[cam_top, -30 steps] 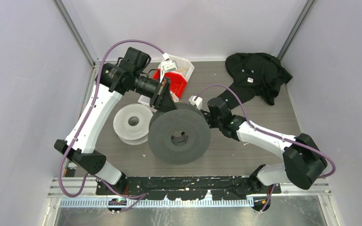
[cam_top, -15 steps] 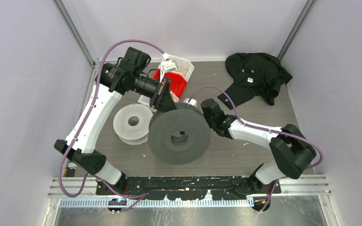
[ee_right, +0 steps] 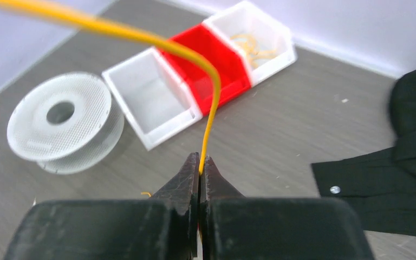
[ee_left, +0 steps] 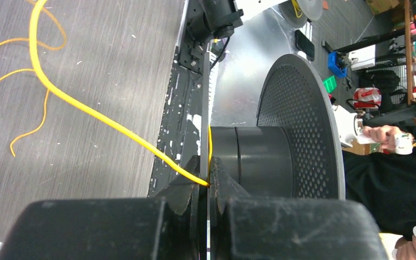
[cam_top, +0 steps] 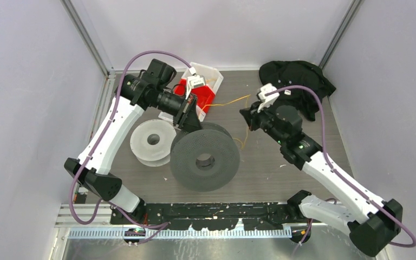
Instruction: Wrap the cables
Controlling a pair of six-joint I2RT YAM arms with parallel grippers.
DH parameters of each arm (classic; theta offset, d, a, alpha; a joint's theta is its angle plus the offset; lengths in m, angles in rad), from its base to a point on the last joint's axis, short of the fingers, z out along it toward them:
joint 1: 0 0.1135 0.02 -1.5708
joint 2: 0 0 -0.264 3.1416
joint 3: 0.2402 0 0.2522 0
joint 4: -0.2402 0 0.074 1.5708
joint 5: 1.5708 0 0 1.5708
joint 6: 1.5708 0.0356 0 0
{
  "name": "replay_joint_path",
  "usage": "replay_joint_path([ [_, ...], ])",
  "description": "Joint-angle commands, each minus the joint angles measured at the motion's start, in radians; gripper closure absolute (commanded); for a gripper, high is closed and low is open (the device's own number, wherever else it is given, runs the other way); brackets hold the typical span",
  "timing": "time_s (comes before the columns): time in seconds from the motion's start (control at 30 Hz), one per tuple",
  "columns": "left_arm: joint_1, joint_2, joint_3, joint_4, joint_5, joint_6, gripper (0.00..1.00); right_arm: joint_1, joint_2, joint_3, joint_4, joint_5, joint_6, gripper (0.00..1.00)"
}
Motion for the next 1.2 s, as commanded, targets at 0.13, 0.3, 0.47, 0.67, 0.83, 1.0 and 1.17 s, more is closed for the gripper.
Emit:
replay_joint_path([
  [0.13, 0.005, -0.018, -0.003, 0.01, -0.098, 0.007, 1.0, -0.002, -0.155, 0.049, -0.039, 0.313, 0.009, 0.99],
  [0.3, 0.006, -0.05, -0.029, 0.095, -0.208, -0.028, 1.0, -0.001, -0.244, 0.021, -0.07, 0.412, 0.028, 1.0],
  [0.47, 0.011, -0.127, -0.116, 0.245, -0.299, -0.044, 1.0, -0.001, -0.336, -0.028, -0.095, 0.553, 0.071, 0.99],
  [0.67, 0.025, -0.206, -0.191, 0.395, -0.317, -0.084, 1.0, -0.002, -0.406, -0.044, -0.222, 0.592, 0.118, 1.0],
  [0.83, 0.09, -0.22, -0.192, 0.479, -0.203, -0.138, 1.0, -0.002, -0.462, -0.095, -0.322, 0.595, 0.188, 0.99],
  [1.0, 0.146, -0.221, -0.199, 0.604, -0.168, -0.263, 1.0, -0.001, -0.493, -0.151, -0.37, 0.564, 0.276, 0.99],
  [1.17, 0.181, -0.235, -0.252, 0.851, -0.198, -0.458, 1.0, -0.001, -0.432, -0.187, -0.341, 0.459, 0.378, 0.99],
])
